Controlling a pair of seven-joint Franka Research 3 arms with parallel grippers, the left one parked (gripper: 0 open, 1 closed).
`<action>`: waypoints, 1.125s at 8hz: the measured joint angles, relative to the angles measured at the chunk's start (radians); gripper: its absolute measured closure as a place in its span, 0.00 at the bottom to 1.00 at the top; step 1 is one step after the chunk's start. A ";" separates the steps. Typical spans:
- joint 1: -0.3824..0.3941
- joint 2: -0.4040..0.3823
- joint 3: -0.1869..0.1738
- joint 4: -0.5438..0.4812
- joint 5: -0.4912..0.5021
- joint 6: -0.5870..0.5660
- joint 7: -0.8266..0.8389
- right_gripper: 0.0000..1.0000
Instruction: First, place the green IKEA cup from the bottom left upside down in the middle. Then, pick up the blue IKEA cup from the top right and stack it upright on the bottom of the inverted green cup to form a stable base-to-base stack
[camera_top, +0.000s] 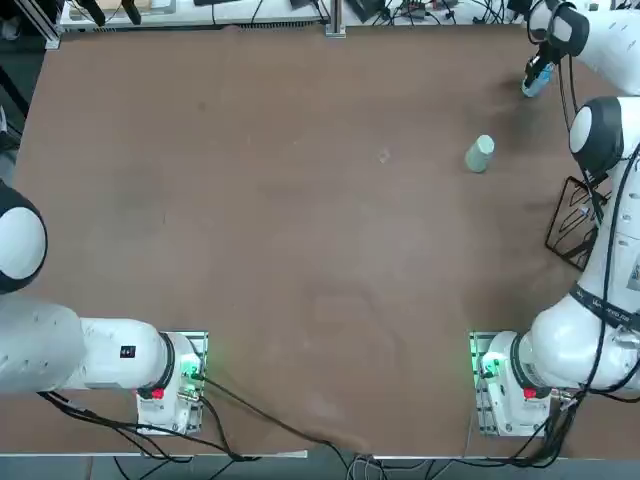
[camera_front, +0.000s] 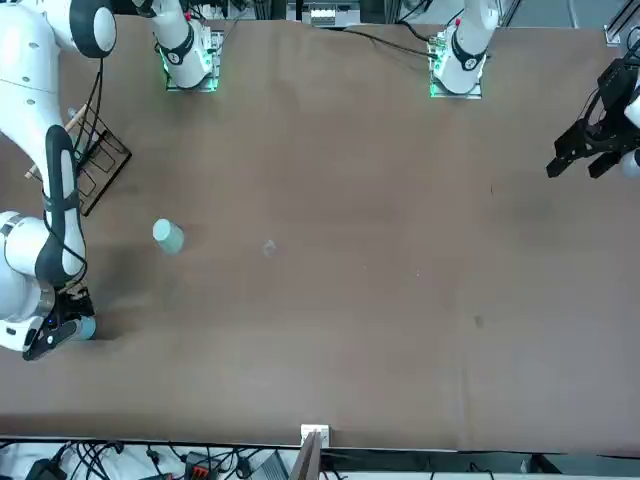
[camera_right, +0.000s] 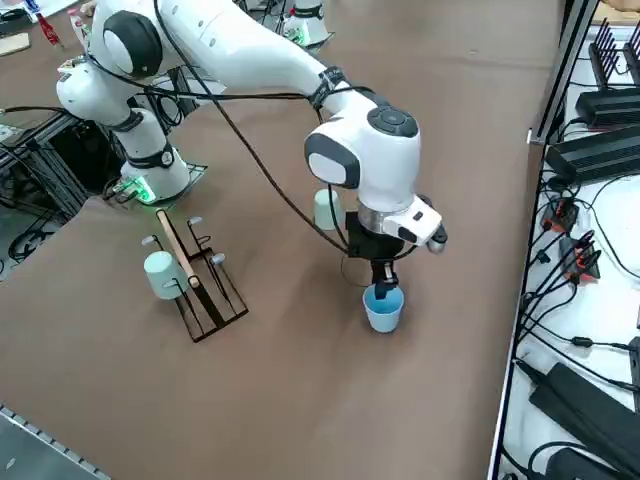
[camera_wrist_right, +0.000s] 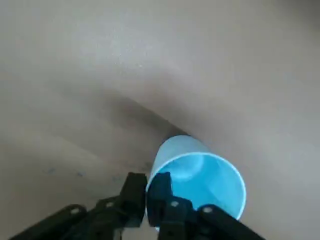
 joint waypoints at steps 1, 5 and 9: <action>0.000 0.000 -0.001 0.000 -0.002 0.005 -0.007 0.98; 0.013 -0.030 0.008 0.016 -0.001 -0.017 -0.012 0.98; 0.085 -0.195 0.016 0.008 0.004 -0.256 0.146 0.98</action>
